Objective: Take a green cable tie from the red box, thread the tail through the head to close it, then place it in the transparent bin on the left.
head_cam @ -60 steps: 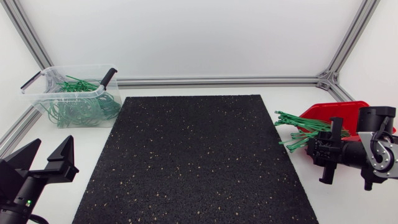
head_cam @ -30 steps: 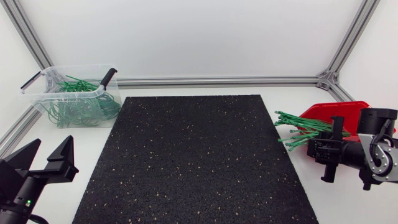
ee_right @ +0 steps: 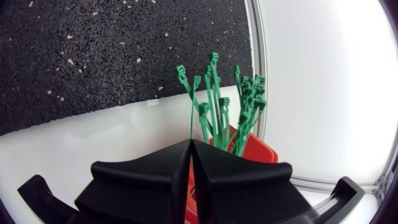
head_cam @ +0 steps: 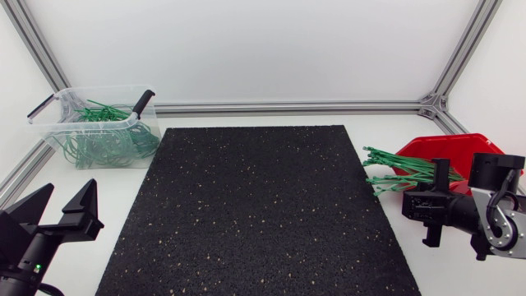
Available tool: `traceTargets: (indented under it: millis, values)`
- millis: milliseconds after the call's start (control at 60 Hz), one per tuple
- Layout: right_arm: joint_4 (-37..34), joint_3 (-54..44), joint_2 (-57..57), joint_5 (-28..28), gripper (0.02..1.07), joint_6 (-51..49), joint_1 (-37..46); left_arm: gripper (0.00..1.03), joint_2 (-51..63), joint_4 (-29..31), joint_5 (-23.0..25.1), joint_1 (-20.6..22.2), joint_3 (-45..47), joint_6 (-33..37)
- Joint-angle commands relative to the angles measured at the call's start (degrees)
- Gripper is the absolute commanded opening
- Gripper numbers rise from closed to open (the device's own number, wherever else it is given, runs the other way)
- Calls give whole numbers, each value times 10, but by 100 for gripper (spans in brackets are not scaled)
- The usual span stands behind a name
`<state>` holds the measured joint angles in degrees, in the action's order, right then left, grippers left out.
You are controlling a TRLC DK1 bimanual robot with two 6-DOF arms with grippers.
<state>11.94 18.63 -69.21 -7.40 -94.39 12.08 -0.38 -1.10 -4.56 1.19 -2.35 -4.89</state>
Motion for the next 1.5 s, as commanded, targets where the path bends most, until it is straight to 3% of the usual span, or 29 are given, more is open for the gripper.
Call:
traceTargets:
  millis: [0,333,617,833,983,1100,1217,1483]
  values:
    - [-17,-12,47,4,8,-16,-2,99,-1,13,3,-5,23,5]
    - [-132,18,157,-13,8,-11,-3,99,-1,14,3,-12,23,5]
    - [-292,135,179,-117,8,87,25,99,-1,14,6,-12,23,5]
    - [-522,286,133,-218,8,177,32,99,-2,15,12,-7,23,1]
    - [-639,352,97,-260,8,221,9,99,-3,15,13,-6,23,1]
    - [-649,360,94,-270,8,272,-27,99,-4,15,13,-4,23,4]
    - [-707,404,50,-271,8,349,-82,99,-4,14,17,1,22,6]
    - [-707,413,31,-330,8,481,-175,99,1,14,21,29,-7,1]
